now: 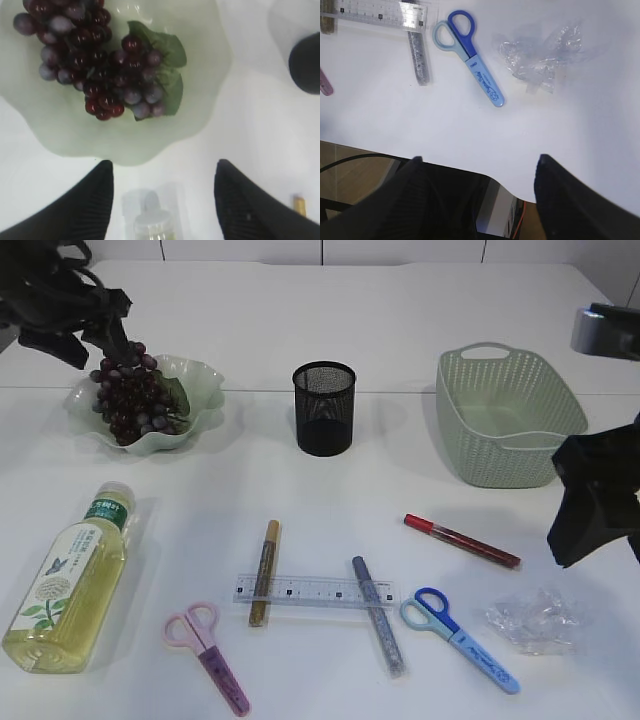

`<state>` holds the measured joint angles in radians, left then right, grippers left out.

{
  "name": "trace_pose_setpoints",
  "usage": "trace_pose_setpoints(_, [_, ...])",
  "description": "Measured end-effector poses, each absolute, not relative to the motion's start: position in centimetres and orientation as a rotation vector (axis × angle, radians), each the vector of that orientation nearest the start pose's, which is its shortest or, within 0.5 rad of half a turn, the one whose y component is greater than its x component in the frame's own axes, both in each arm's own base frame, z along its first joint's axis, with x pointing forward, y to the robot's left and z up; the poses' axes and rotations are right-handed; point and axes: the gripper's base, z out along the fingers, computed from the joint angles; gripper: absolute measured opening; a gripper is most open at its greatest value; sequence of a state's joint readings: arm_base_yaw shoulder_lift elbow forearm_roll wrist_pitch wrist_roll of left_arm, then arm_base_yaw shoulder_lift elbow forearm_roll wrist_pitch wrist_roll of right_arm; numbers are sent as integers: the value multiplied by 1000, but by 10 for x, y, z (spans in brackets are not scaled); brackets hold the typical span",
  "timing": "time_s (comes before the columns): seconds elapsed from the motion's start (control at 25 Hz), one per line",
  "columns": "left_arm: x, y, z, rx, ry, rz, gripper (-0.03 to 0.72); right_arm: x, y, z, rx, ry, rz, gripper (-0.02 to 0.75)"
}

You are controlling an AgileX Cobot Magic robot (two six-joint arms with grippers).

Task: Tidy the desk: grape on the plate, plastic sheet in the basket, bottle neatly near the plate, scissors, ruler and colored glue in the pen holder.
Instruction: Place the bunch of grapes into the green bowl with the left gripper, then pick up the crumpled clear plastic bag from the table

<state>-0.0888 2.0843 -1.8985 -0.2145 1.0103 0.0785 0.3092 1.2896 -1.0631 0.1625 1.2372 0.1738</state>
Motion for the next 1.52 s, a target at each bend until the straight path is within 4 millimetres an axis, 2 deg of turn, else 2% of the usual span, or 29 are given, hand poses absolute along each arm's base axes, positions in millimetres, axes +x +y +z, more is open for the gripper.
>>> trace_pose_setpoints(0.16, [449, -57, 297, 162, 2728, -285, 465, 213, 82, 304, -146, 2972, 293, 528])
trace_pose_setpoints(0.36, [444, -56, 329, 149, 2674, -281, 472, 208, 79, 290, -143, 3022, 253, 527])
trace_pose_setpoints(0.6, [438, -60, 338, 148, 2665, -288, 507, 213, 70, 282, -110, 3031, 71, 534])
trace_pose_setpoints(1.08, [427, -66, 358, 172, 2622, -299, 512, 265, 86, 210, -126, 3175, 13, 545])
trace_pose_setpoints(1.24, [426, -66, 358, 173, 2621, -299, 512, 279, 91, 195, -150, 3182, 15, 545])
trace_pose_setpoints(1.52, [426, -66, 359, 173, 2619, -299, 512, 289, 93, 171, -178, 3206, -9, 545])
